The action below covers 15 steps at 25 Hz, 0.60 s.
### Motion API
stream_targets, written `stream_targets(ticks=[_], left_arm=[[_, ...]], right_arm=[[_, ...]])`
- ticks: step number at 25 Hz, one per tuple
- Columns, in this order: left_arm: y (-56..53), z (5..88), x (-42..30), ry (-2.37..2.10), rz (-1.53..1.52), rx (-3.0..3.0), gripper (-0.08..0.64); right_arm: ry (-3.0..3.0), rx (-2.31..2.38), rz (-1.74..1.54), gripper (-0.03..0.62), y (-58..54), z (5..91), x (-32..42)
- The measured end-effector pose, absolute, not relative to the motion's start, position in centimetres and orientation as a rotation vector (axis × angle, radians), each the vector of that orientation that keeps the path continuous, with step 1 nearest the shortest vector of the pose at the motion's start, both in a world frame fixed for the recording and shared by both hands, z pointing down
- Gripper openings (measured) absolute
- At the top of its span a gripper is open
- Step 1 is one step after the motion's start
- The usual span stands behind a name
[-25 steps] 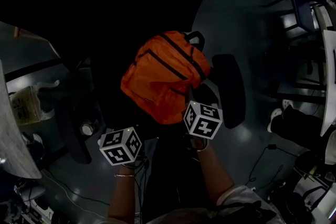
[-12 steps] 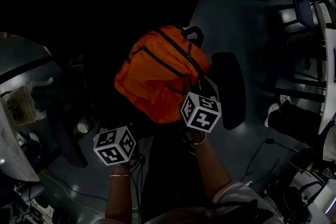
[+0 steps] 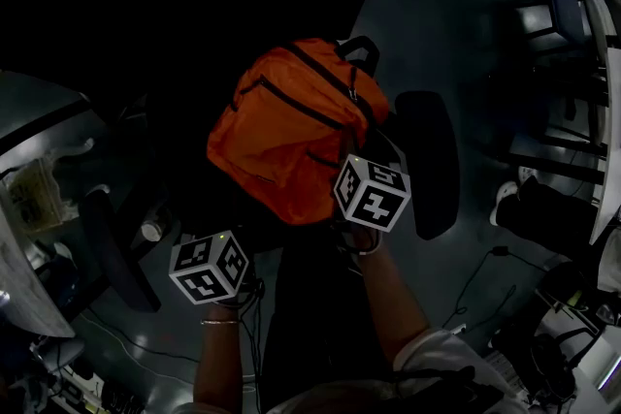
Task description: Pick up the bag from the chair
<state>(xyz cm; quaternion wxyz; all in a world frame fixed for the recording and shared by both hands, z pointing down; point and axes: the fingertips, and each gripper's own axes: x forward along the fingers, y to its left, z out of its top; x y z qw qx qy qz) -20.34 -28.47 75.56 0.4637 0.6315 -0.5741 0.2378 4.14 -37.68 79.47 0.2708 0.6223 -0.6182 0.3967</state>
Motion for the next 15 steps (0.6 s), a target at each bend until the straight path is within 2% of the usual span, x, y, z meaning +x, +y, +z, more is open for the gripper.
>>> stream_targets(ticks=[7,15], left_arm=[[-28.56,76.05,-20.80,-1.418,0.582,1.534,0.014],[-28.41,75.61,-20.83,-1.430,0.573,1.522,0.014]], right_arm=[[-1.681,1.640,1.093,0.093,-38.33,80.21,3.44],[-1.695,1.618,1.064,0.078,-38.30,79.72,3.50]])
